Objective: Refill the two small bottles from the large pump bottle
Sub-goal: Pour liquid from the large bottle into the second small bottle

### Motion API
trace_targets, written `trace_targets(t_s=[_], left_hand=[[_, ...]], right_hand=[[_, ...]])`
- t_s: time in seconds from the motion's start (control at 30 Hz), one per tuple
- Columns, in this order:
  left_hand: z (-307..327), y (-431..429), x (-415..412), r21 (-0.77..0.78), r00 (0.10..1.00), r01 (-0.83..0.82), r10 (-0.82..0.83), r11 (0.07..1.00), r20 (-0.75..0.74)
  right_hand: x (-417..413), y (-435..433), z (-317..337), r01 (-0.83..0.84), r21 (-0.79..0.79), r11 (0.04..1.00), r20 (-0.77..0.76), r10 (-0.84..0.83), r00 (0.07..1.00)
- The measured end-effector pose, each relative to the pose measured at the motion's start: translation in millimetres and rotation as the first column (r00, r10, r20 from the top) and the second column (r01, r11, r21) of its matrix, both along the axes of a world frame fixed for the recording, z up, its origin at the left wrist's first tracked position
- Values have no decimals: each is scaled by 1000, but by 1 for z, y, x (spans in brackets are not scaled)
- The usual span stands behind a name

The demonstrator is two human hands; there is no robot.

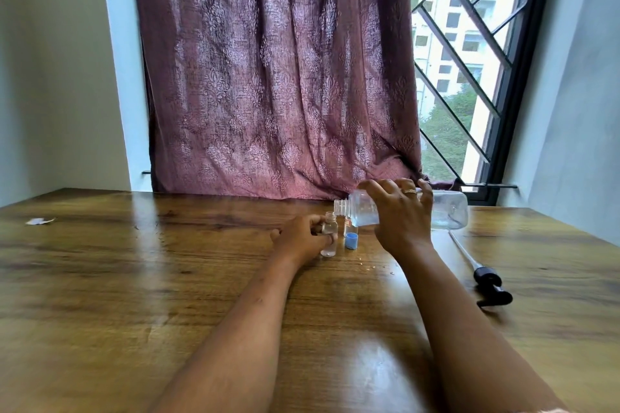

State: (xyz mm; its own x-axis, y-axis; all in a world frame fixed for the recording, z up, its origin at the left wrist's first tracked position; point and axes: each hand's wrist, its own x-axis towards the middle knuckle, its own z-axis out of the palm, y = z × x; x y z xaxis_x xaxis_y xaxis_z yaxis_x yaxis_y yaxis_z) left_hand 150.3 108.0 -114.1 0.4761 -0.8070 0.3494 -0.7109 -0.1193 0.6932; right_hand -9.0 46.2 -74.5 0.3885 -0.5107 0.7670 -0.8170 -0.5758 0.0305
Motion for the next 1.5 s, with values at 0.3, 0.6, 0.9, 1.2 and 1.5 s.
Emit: trace_targets(t_s=[0.3, 0.6, 0.9, 1.2, 1.5], left_hand=[[-1, 0, 0, 1, 1000, -3, 3, 1000, 11], [0, 1, 0, 6, 1000, -2, 2, 1000, 15], [1, 2, -1, 1, 1000, 12, -12, 1000, 2], [2, 3, -2, 10, 1000, 6, -6, 1000, 4], [2, 4, -3, 17, 1000, 8, -8, 1000, -18]], right_hand=[[-1, 2, 1, -3, 9, 1000, -7, 3, 1000], [-2, 3, 3, -10, 39, 999, -21, 11, 1000], [-2, 4, 3, -12, 50, 999, -21, 13, 1000], [-1, 4, 3, 0, 57, 998, -22, 2, 1000], [-1, 3, 3, -6, 35, 999, -7, 6, 1000]])
